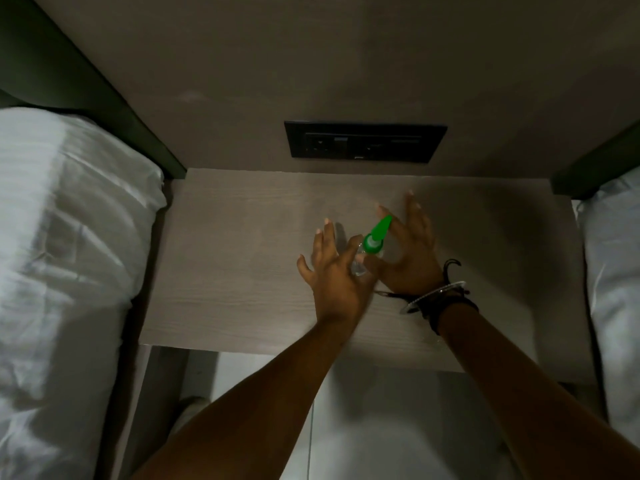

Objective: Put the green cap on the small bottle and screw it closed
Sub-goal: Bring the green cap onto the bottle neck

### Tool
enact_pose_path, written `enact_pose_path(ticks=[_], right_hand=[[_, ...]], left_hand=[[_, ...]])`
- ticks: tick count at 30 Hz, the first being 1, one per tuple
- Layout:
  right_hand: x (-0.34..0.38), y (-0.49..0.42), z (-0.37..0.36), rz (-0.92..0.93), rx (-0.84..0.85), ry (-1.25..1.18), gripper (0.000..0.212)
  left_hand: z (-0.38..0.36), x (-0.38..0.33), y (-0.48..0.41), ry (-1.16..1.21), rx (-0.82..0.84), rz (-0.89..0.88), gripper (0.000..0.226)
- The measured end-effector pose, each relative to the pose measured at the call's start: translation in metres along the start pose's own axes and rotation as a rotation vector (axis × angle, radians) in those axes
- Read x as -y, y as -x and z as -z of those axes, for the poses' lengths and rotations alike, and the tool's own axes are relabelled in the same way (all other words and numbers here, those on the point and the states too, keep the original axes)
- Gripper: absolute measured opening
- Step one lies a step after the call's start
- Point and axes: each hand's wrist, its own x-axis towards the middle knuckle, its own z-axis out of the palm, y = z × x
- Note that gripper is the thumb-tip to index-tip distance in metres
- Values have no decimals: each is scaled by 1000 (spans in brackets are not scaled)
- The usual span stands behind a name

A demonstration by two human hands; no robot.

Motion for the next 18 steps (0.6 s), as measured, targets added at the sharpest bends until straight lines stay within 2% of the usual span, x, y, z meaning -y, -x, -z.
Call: enact_pose_path(ticks=[2, 4, 7, 9, 10, 12, 14, 15, 17, 18], right_hand=[[1, -2, 1, 34, 23, -7, 54], [3, -4, 1, -9, -49, 19, 48], [4, -4, -3, -87, -163, 113, 75], [-2, -2, -4, -85, -129, 132, 95], [-6, -2, -3, -67, -93, 93, 95], [-15, -4, 1, 25, -29, 8, 75], [-18, -7, 3, 96, -7, -2, 50], [-18, -9, 3, 94, -25, -4, 45], [-13, -11, -1, 60, -103, 14, 48], [-9, -11, -3, 40, -133, 26, 57]], left_hand=[[1, 0, -1, -9, 7, -15, 62], [2, 0, -2, -27, 20, -19, 59], [-1, 3, -2, -8, 8, 9, 37], [-3, 5, -1, 39, -5, 14, 35], [-4, 5, 0, 46, -3, 9, 40], [-5, 4, 1, 28, 1, 1, 51], [-6, 4, 1, 32, -5, 5, 52], [-6, 4, 0, 41, -8, 11, 52], [-7, 4, 0, 52, -6, 22, 50], [-7, 4, 0, 47, -3, 26, 48]])
